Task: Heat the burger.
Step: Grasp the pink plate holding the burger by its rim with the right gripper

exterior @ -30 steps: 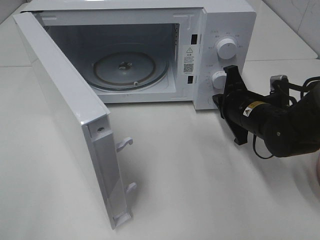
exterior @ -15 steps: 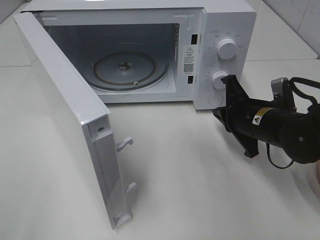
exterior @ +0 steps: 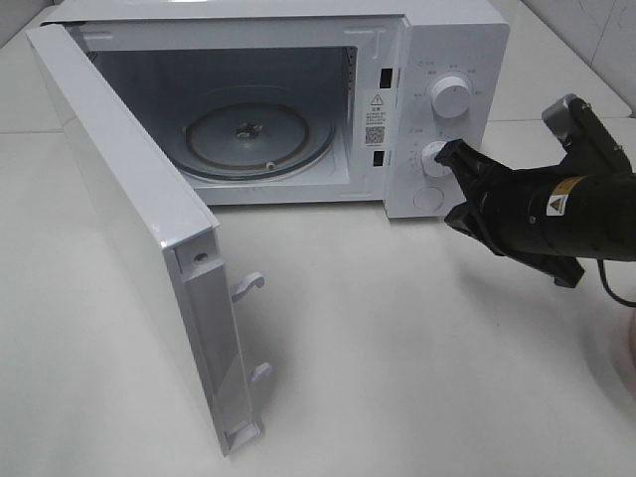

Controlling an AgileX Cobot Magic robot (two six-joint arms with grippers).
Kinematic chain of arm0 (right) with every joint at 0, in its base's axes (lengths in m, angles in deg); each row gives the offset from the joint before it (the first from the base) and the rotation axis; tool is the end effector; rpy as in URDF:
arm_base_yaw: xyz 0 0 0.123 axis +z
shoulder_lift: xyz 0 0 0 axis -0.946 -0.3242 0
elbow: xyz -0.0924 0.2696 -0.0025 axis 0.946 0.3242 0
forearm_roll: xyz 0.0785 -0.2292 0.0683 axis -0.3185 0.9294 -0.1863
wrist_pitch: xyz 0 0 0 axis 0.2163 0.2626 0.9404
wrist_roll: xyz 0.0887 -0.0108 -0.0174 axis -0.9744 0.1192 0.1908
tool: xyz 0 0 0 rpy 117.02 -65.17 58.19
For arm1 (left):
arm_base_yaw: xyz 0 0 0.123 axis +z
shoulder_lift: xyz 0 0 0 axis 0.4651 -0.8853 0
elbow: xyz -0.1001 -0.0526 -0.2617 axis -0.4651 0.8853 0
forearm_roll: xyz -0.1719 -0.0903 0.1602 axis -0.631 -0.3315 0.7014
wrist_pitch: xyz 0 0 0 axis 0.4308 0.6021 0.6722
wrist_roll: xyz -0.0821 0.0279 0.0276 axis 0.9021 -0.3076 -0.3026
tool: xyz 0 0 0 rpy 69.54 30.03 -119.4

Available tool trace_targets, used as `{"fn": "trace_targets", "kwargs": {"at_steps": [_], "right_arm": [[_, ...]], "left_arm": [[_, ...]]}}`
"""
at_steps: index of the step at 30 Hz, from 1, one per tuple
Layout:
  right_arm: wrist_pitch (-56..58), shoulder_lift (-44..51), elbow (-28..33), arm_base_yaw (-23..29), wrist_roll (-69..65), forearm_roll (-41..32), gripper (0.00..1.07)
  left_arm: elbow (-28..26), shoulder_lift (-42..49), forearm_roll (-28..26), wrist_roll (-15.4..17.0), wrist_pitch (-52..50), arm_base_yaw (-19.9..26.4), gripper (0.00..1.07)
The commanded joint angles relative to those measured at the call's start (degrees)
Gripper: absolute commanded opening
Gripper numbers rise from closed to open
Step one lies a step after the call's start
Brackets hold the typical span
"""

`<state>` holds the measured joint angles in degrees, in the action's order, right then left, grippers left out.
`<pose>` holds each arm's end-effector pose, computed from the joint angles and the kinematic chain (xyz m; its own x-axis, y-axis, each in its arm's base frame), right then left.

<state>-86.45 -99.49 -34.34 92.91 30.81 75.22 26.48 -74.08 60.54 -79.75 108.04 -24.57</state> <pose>0.2619 0.1060 0.1607 -0.6318 0.5901 -0.5026 0.1829 0.7436 0.6431 -0.0078 -0.0143 0.2826 -0.4336 -0.0582 -0.8992 0.0677 0.9930 -0.0969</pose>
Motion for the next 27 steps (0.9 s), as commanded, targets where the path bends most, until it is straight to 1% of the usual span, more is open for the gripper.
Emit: {"fn": "trace_targets", "kwargs": {"at_steps": [1, 2, 3, 4, 5, 7, 8, 10, 11, 12, 13, 15, 16, 18, 20, 21, 25, 27], "right_arm": [[7.6, 4.1, 0.1, -0.5, 8.4, 0.7, 0.0], [11.2, 6.1, 0.1, -0.5, 12.5, 0.7, 0.01], [11.2, 6.1, 0.1, -0.5, 12.5, 0.7, 0.01], [14.8, 8.3, 0.1, -0.5, 16.2, 0.7, 0.01], [14.8, 8.3, 0.1, -0.5, 16.2, 0.7, 0.01], [20.9, 11.3, 0.0, -0.5, 21.9, 0.7, 0.02], [20.9, 11.3, 0.0, -0.5, 21.9, 0.7, 0.02], [26.8, 14.3, 0.0, -0.5, 27.3, 0.7, 0.03], [26.8, 14.3, 0.0, -0.5, 27.3, 0.7, 0.03], [30.4, 16.1, 0.0, -0.5, 30.8, 0.7, 0.03], [30.4, 16.1, 0.0, -0.5, 30.8, 0.7, 0.03], [36.0, 18.3, 0.0, -0.5, 34.4, 0.7, 0.04], [36.0, 18.3, 0.0, -0.5, 34.4, 0.7, 0.04], [40.6, 20.1, 0.0, -0.5, 37.0, 0.7, 0.06], [41.9, 20.6, 0.0, -0.5, 37.8, 0.7, 0.06], [44.9, 21.6, 0.0, -0.5, 39.1, 0.7, 0.07], [48.7, 22.7, 0.0, -0.5, 40.7, 0.7, 0.09], [51.1, 23.6, -0.4, -0.6, 42.2, 0.7, 0.15]], "left_arm": [[0.1, 0.9, -0.3, 0.0, 0.3, -0.1, 0.88], [0.1, 0.9, -0.3, 0.0, 0.3, -0.1, 0.88], [0.1, 0.9, -0.3, 0.0, 0.3, -0.1, 0.88], [0.1, 0.9, -0.3, 0.0, 0.3, -0.1, 0.88], [0.1, 0.9, -0.3, 0.0, 0.3, -0.1, 0.88], [0.1, 0.9, -0.3, 0.0, 0.3, -0.1, 0.88], [0.1, 0.9, -0.3, 0.0, 0.3, -0.1, 0.88], [0.1, 0.9, -0.3, 0.0, 0.3, -0.1, 0.88], [0.1, 0.9, -0.3, 0.0, 0.3, -0.1, 0.88], [0.1, 0.9, -0.3, 0.0, 0.3, -0.1, 0.88], [0.1, 0.9, -0.3, 0.0, 0.3, -0.1, 0.88], [0.1, 0.9, -0.3, 0.0, 0.3, -0.1, 0.88], [0.1, 0.9, -0.3, 0.0, 0.3, -0.1, 0.88], [0.1, 0.9, -0.3, 0.0, 0.3, -0.1, 0.88], [0.1, 0.9, -0.3, 0.0, 0.3, -0.1, 0.88], [0.1, 0.9, -0.3, 0.0, 0.3, -0.1, 0.88], [0.1, 0.9, -0.3, 0.0, 0.3, -0.1, 0.88], [0.1, 0.9, -0.3, 0.0, 0.3, -0.1, 0.88]]}}
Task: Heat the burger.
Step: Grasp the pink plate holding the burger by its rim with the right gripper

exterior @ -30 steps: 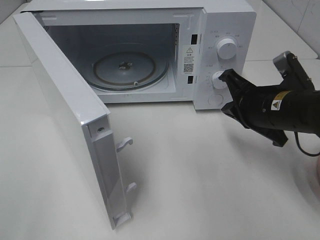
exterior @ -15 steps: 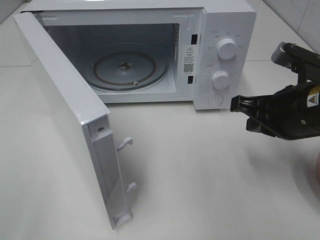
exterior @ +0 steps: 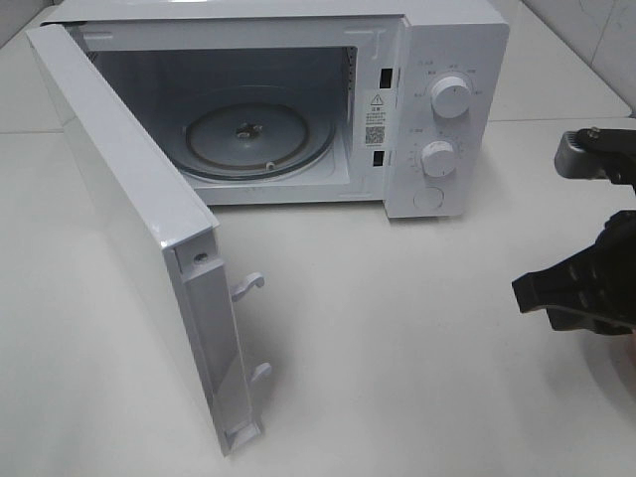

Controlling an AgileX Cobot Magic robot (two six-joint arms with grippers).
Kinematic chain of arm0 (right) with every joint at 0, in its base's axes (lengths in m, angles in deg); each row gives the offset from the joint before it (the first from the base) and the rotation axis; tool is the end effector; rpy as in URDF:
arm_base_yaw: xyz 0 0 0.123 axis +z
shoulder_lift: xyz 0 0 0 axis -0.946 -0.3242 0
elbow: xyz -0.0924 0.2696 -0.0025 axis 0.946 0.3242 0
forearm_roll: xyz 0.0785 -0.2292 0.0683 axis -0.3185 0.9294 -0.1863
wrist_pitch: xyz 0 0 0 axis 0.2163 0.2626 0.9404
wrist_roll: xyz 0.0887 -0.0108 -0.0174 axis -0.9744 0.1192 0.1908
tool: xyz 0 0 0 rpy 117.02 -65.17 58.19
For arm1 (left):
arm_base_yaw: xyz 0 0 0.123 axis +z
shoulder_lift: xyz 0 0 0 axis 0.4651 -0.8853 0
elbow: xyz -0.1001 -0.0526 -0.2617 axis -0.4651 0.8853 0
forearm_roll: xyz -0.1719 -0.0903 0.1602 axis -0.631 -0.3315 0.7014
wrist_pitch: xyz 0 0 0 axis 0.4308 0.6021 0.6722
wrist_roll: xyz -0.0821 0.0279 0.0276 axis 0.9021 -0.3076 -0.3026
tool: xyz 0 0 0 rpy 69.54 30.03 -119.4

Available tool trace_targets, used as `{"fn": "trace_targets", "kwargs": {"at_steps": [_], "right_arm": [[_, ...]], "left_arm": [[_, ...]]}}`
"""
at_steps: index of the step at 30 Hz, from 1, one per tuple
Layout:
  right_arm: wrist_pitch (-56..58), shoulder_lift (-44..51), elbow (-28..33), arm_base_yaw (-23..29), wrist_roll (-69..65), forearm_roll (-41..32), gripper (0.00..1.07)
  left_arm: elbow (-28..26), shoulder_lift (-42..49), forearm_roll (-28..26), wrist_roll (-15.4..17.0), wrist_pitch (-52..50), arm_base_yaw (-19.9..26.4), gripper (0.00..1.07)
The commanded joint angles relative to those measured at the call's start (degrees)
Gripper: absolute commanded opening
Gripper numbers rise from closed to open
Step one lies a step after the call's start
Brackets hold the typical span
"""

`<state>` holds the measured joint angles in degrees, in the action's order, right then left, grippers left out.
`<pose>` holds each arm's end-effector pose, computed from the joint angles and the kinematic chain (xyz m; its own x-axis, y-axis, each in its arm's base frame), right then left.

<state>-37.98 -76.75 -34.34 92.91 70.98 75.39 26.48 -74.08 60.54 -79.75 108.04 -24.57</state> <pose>0.1875 0.0732 0.2072 -0.8675 -0.1355 -0.4787 -0.1963 0.9773 0.0790 -0.0078 -0.0143 0.2826 -0.4336 -0.0582 -0.8992 0.0677 0.9930 -0.0969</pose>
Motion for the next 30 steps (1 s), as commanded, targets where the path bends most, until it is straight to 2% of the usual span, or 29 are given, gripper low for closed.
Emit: {"fn": "trace_targets", "kwargs": {"at_steps": [1, 2, 3, 4, 5, 6, 7, 8, 9, 10, 11, 12, 19, 22, 29, 30], "right_arm": [[2.6, 0.9, -0.4, -0.6, 2.0, 0.5, 0.15], [4.8, 1.1, -1.1, -0.6, 3.3, 0.6, 0.25], [4.8, 1.1, -1.1, -0.6, 3.3, 0.6, 0.25], [6.5, 1.3, -1.9, -0.6, 5.1, 0.7, 0.4], [7.3, 1.3, -2.4, -0.6, 6.2, 1.0, 0.49], [7.3, 1.3, -2.4, -0.6, 6.2, 1.0, 0.49], [8.5, 1.3, -3.4, -0.6, 7.7, 1.9, 0.66], [8.9, 1.3, -3.7, -0.6, 8.5, 2.5, 0.76], [8.9, 1.3, -3.7, -0.6, 8.5, 2.5, 0.76], [9.7, 1.3, -4.2, -0.6, 8.7, 3.9, 0.92], [9.7, 1.3, -4.2, -0.6, 8.7, 3.9, 0.92], [10.7, 1.3, -4.6, -0.6, 8.8, 5.6, 0.99], [12.6, 1.3, -4.6, -0.6, 8.8, 7.8, 0.98], [13.2, 1.3, -4.6, -2.4, 8.8, 7.5, 0.97], [14.7, 1.3, -4.6, -11.4, 10.2, 8.9, 0.95], [14.7, 1.3, -4.6, -11.4, 10.2, 8.9, 0.95]], "left_arm": [[0.1, 0.9, -0.3, 0.0, 0.3, -0.1, 0.88], [0.1, 0.9, -0.3, 0.0, 0.3, -0.1, 0.88], [0.1, 0.9, -0.3, 0.0, 0.3, -0.1, 0.88], [0.1, 0.9, -0.3, 0.0, 0.3, -0.1, 0.88], [0.1, 0.9, -0.3, 0.0, 0.3, -0.1, 0.88], [0.1, 0.9, -0.3, 0.0, 0.3, -0.1, 0.88], [0.1, 0.9, -0.3, 0.0, 0.3, -0.1, 0.88], [0.1, 0.9, -0.3, 0.0, 0.3, -0.1, 0.88], [0.1, 0.9, -0.3, 0.0, 0.3, -0.1, 0.88], [0.1, 0.9, -0.3, 0.0, 0.3, -0.1, 0.88], [0.1, 0.9, -0.3, 0.0, 0.3, -0.1, 0.88], [0.1, 0.9, -0.3, 0.0, 0.3, -0.1, 0.88], [0.1, 0.9, -0.3, 0.0, 0.3, -0.1, 0.88], [0.1, 0.9, -0.3, 0.0, 0.3, -0.1, 0.88], [0.1, 0.9, -0.3, 0.0, 0.3, -0.1, 0.88], [0.1, 0.9, -0.3, 0.0, 0.3, -0.1, 0.88]]}}
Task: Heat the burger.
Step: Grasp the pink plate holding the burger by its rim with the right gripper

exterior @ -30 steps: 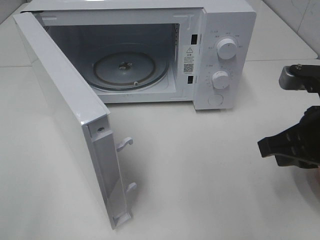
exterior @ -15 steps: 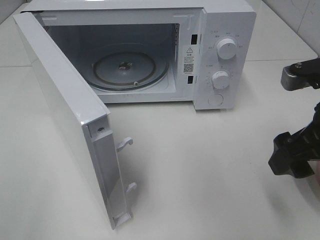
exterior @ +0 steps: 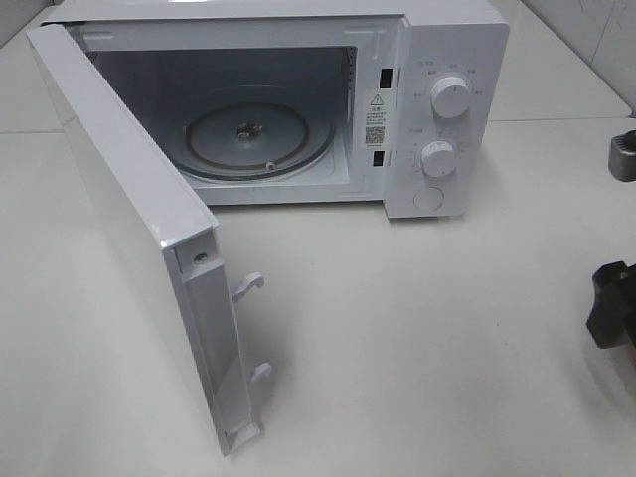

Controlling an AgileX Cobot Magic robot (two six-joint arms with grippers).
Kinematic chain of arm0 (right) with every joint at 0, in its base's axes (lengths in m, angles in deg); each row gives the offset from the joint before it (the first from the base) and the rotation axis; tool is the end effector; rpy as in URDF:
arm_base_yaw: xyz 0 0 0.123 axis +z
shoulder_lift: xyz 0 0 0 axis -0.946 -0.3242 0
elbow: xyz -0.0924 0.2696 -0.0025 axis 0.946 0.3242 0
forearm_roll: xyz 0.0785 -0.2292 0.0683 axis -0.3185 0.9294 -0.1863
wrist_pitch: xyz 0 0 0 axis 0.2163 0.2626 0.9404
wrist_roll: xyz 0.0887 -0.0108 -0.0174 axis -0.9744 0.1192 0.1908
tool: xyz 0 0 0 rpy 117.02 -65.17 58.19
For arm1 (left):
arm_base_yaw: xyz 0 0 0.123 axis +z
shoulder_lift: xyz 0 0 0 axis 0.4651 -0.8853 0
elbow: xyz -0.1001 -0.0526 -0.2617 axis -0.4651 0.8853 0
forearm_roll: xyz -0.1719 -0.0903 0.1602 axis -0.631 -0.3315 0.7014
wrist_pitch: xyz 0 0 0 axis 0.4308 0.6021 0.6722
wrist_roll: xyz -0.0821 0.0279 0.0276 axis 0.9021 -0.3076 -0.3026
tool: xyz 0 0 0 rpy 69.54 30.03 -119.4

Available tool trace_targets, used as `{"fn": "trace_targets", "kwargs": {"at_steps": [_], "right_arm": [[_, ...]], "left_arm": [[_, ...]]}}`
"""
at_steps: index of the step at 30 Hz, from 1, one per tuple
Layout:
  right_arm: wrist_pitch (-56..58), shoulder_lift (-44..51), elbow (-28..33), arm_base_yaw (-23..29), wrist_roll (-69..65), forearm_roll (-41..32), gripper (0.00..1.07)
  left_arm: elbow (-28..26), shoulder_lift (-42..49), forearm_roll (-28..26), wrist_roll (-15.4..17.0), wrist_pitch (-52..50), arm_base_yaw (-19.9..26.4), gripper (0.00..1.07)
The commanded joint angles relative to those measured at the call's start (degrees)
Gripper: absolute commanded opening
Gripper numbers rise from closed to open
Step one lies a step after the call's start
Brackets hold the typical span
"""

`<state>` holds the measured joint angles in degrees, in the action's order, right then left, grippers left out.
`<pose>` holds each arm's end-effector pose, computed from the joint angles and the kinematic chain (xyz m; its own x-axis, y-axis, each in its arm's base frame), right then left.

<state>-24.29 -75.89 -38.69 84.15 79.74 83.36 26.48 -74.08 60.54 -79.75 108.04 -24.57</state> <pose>0.1921 0.0332 0.2223 -0.8990 -0.2613 -0.3514 -0.2291 0.9645 -0.1312 -0.0078 -0.0143 0.2826 -0.4336 -0.0582 -0.8992 0.0677 0.9930 -0.0969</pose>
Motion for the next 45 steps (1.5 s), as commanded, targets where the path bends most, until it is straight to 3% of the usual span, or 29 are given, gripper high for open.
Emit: {"fn": "trace_targets", "kwargs": {"at_steps": [1, 10, 45], "right_arm": [[0.9, 0.4, -0.3, -4.6, 1.6, 0.9, 0.95], [-0.8, -0.9, -0.3, -11.1, 1.6, 0.9, 0.92], [-12.6, -26.2, -0.2, -11.2, 1.0, -1.9, 0.81]], "left_arm": [[0.1, 0.9, -0.3, 0.0, 0.3, -0.1, 0.88], [0.1, 0.9, -0.3, 0.0, 0.3, -0.1, 0.88], [0.1, 0.9, -0.3, 0.0, 0.3, -0.1, 0.88]]}}
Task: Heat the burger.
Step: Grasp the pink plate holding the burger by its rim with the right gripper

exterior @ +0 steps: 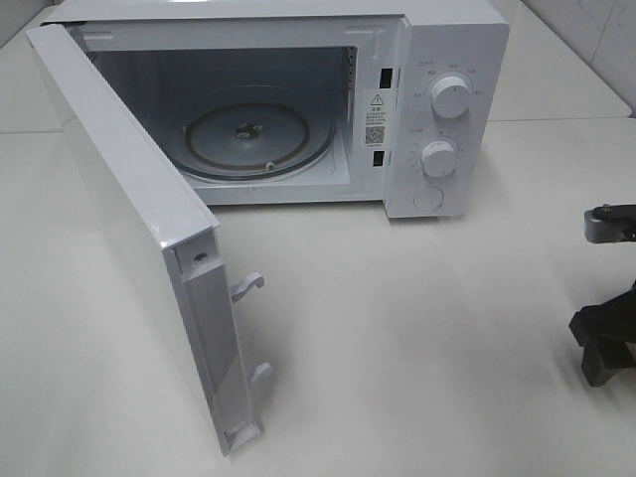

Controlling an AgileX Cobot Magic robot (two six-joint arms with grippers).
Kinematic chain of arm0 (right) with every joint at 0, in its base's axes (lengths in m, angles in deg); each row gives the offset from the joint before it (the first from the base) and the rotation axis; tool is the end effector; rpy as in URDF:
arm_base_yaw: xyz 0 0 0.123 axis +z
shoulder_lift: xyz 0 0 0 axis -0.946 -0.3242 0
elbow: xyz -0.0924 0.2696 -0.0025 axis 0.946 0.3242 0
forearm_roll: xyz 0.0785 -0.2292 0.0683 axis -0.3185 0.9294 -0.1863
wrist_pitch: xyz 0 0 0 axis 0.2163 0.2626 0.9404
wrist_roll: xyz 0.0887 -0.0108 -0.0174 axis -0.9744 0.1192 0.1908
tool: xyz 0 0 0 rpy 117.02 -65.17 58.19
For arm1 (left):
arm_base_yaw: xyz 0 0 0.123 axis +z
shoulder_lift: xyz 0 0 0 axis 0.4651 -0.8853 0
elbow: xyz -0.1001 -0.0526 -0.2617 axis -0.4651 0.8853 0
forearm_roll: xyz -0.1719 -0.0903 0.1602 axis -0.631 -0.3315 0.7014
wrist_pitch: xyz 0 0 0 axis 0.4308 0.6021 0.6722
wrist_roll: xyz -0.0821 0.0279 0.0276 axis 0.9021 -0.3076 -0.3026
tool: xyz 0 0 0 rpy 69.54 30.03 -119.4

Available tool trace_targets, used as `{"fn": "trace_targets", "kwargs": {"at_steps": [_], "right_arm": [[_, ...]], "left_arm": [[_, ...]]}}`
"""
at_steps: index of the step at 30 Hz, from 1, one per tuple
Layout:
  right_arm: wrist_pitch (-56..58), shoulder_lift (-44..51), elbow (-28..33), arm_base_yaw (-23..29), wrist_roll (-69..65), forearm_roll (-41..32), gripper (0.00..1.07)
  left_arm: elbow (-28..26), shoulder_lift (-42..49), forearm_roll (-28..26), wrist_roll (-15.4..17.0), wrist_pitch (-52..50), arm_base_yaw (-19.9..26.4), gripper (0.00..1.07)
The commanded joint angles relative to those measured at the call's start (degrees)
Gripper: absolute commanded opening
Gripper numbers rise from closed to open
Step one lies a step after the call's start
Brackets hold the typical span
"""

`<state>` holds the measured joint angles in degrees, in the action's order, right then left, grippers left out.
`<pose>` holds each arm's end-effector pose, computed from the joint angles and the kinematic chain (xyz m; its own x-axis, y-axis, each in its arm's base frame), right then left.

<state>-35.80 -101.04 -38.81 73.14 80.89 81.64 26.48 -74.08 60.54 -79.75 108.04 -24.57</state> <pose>0.2370 0.0014 0.1306 -0.9873 -0.1027 -0.1210 -0.0928 0.9921 -0.0848 -0.0078 -0.0143 0.2826 -0.4336 -0.0582 -0.8992 0.0677 0.9930 -0.0969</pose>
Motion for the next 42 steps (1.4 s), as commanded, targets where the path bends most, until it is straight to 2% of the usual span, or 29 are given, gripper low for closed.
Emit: {"fn": "trace_targets", "kwargs": {"at_steps": [1, 13, 15, 16, 18, 19, 20, 21, 22, 23, 24, 25, 42], "right_arm": [[-1.5, -1.9, -0.1, -0.2, -0.1, -0.2, 0.8], [-4.1, -2.7, 2.3, -0.2, -1.8, 0.1, 0.64], [-4.7, -2.7, 2.9, -0.2, -2.1, 0.1, 0.54], [-4.7, -2.7, 2.9, -0.2, -2.1, 0.1, 0.54], [-4.6, -2.7, 2.9, -0.2, -2.8, 0.7, 0.37], [-4.6, -2.7, 2.9, -0.2, -2.8, 0.7, 0.37], [-4.6, -2.7, 2.9, -0.2, -3.6, 1.7, 0.24], [-4.6, -2.7, 2.9, -0.2, -3.6, 1.7, 0.24], [-4.6, -2.7, 2.9, -0.2, -4.4, 2.6, 0.12], [-4.5, -2.7, 2.9, -0.2, -4.6, 3.2, 0.08], [-4.5, -2.7, 2.9, -0.2, -4.6, 3.2, 0.08], [-4.2, -2.7, 2.9, -0.2, -4.6, 3.8, 0.0], [-1.6, -2.5, 1.1, 0.0, -6.9, 4.7, 0.0]], "left_arm": [[0.1, 0.9, -0.3, 0.0, 0.3, -0.1, 0.88], [0.1, 0.9, -0.3, 0.0, 0.3, -0.1, 0.88], [0.1, 0.9, -0.3, 0.0, 0.3, -0.1, 0.88], [0.1, 0.9, -0.3, 0.0, 0.3, -0.1, 0.88], [0.1, 0.9, -0.3, 0.0, 0.3, -0.1, 0.88], [0.1, 0.9, -0.3, 0.0, 0.3, -0.1, 0.88], [0.1, 0.9, -0.3, 0.0, 0.3, -0.1, 0.88], [0.1, 0.9, -0.3, 0.0, 0.3, -0.1, 0.88], [0.1, 0.9, -0.3, 0.0, 0.3, -0.1, 0.88], [0.1, 0.9, -0.3, 0.0, 0.3, -0.1, 0.88], [0.1, 0.9, -0.3, 0.0, 0.3, -0.1, 0.88], [0.1, 0.9, -0.3, 0.0, 0.3, -0.1, 0.88], [0.1, 0.9, -0.3, 0.0, 0.3, -0.1, 0.88]]}}
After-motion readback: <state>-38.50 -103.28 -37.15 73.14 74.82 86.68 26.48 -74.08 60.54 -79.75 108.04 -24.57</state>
